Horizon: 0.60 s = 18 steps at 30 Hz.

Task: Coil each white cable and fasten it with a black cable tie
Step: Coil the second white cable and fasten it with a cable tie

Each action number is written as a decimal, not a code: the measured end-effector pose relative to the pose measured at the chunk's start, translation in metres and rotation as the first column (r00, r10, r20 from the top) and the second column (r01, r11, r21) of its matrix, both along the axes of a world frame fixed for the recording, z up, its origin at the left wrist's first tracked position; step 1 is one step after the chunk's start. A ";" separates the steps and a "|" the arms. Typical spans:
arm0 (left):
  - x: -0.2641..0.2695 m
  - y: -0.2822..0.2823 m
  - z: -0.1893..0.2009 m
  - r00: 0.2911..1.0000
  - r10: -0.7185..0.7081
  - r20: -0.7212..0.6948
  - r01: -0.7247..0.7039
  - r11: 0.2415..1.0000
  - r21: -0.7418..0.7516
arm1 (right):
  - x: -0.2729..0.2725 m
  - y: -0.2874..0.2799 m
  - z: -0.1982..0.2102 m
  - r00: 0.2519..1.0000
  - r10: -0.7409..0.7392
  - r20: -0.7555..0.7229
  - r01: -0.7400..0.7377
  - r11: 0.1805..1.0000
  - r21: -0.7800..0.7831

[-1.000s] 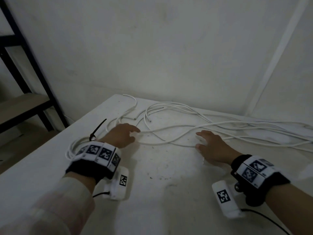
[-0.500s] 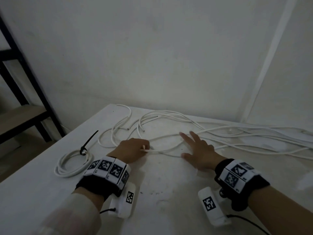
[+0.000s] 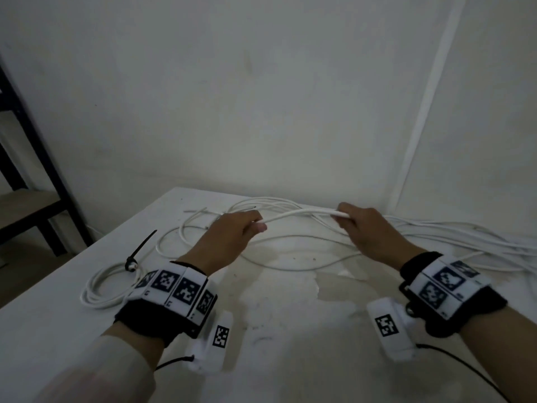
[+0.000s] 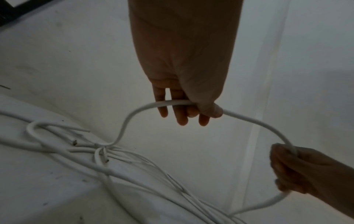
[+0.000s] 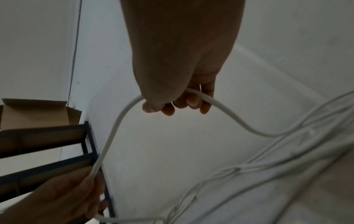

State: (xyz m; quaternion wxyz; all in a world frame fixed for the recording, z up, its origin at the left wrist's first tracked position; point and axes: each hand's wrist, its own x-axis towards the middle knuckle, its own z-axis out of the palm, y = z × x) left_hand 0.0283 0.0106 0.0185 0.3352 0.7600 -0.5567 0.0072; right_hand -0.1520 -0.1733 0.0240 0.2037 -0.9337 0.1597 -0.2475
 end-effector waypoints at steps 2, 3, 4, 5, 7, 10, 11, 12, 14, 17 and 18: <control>0.004 0.000 0.000 0.999 0.017 0.044 -0.015 0.999 -0.036 | -0.019 -0.011 0.008 0.998 -0.059 0.030 0.060 0.998 -0.013; 0.006 0.001 0.000 0.997 0.040 0.063 -0.036 0.998 -0.050 | -0.029 -0.016 0.012 0.995 -0.092 0.039 0.093 0.996 -0.017; 0.008 0.001 0.000 0.995 0.061 0.077 -0.056 0.996 -0.066 | -0.039 -0.021 0.014 0.991 -0.123 0.046 0.124 0.992 -0.017; 0.009 0.000 -0.001 0.993 0.073 0.088 -0.065 0.994 -0.089 | -0.049 -0.025 0.015 0.989 -0.145 0.042 0.146 0.989 -0.016; 0.006 -0.004 -0.001 0.993 0.072 0.097 -0.057 0.987 -0.150 | -0.066 -0.029 0.015 0.985 -0.168 -0.042 0.167 0.986 -0.025; -0.007 -0.020 0.001 0.994 0.034 0.102 -0.008 0.970 -0.244 | -0.079 -0.014 0.014 0.962 -0.144 -0.233 0.140 0.990 -0.034; -0.014 -0.027 0.001 0.994 0.007 0.107 0.021 0.967 -0.255 | -0.079 -0.005 0.015 0.960 -0.106 -0.259 0.107 0.994 -0.010; -0.022 -0.034 0.001 0.993 -0.023 0.119 0.052 0.967 -0.248 | -0.077 0.004 0.017 0.966 -0.057 -0.252 0.068 0.997 0.034; -0.042 -0.046 0.000 0.981 -0.091 0.172 0.126 0.970 -0.208 | -0.071 0.022 0.024 0.979 0.014 -0.203 0.018 0.988 0.155; -0.071 -0.057 0.001 0.957 -0.166 0.239 0.208 0.964 -0.163 | -0.062 0.034 0.028 0.984 0.051 -0.170 -0.011 0.973 0.229; -0.077 -0.059 0.001 0.951 -0.174 0.254 0.216 0.965 -0.149 | -0.061 0.034 0.027 0.986 0.030 -0.165 0.001 0.983 0.182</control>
